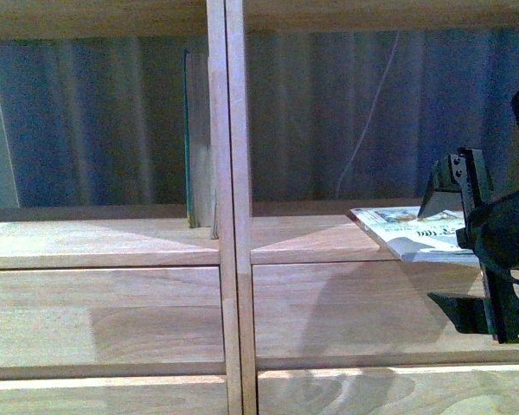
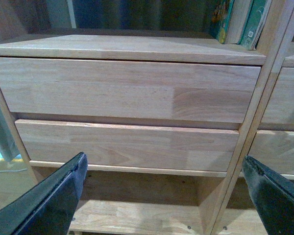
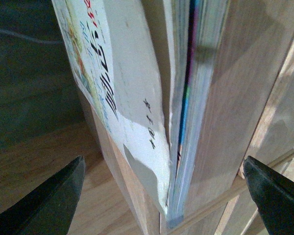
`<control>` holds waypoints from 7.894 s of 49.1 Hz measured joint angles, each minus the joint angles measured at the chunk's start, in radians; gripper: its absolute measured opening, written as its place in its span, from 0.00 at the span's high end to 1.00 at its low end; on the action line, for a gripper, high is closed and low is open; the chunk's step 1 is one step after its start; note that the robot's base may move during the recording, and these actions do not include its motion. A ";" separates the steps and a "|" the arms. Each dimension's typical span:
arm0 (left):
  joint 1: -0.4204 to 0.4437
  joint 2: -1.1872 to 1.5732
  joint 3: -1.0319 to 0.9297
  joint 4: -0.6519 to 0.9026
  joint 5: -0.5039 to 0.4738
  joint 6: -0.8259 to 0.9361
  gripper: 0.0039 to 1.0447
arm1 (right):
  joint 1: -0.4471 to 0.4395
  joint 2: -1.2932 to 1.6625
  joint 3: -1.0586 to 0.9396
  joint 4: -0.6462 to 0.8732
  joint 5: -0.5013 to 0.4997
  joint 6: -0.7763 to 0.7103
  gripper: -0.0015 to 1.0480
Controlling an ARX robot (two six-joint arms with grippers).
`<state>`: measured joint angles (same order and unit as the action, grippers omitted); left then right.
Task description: Organize books on shelf
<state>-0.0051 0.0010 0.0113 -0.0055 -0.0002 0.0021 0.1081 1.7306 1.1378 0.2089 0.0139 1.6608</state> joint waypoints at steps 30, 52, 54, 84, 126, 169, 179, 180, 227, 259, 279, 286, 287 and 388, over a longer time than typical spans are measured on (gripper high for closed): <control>0.000 0.000 0.000 0.000 0.000 0.000 0.07 | -0.030 0.067 0.119 0.006 0.061 -0.073 0.07; 0.000 0.000 0.000 0.000 0.000 0.000 0.07 | -0.029 0.079 0.121 0.015 0.073 -0.107 0.10; 0.000 0.000 0.000 0.000 0.000 0.000 0.07 | -0.029 0.081 0.121 0.015 0.074 -0.109 0.17; 0.000 0.000 0.000 0.000 0.000 0.000 0.07 | -0.027 0.087 0.102 0.065 0.075 -0.132 0.93; 0.000 0.000 0.000 0.000 0.000 0.000 0.07 | -0.198 -0.329 -0.074 0.123 -0.421 -0.439 0.93; 0.187 0.671 0.237 0.665 0.558 -0.548 0.07 | 0.074 -0.659 -0.199 0.099 -0.558 -0.685 0.93; 0.162 0.861 0.388 0.984 0.663 -0.987 0.07 | 0.154 -0.665 -0.201 0.098 -0.517 -0.700 0.93; 0.154 0.873 0.401 0.994 0.652 -1.009 0.07 | 0.162 -0.665 -0.201 0.098 -0.513 -0.702 0.93; -0.199 1.115 0.575 1.048 0.354 -1.138 0.38 | 0.383 -0.740 -0.234 0.053 -0.455 -0.738 0.93; -0.218 1.105 0.598 0.993 0.320 -1.166 0.93 | 0.362 -0.739 -0.240 0.039 -0.454 -0.735 0.93; -0.134 1.052 0.678 0.734 0.264 -0.842 0.94 | 0.098 -0.624 -0.198 0.137 -0.242 -0.956 0.11; -0.110 1.033 0.696 0.644 0.232 -0.666 0.94 | 0.004 -0.563 -0.181 0.146 -0.115 -1.078 0.07; -0.103 1.031 0.697 0.634 0.224 -0.629 0.94 | -0.016 -0.552 -0.179 0.147 -0.099 -1.099 0.07; -0.087 2.060 1.629 0.730 0.202 0.101 0.94 | -0.111 -1.221 -1.085 0.244 -0.017 -1.652 0.97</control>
<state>-0.0925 2.0605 1.6398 0.7242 0.2020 0.1032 -0.0029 0.5091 0.0525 0.4526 -0.0032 0.0090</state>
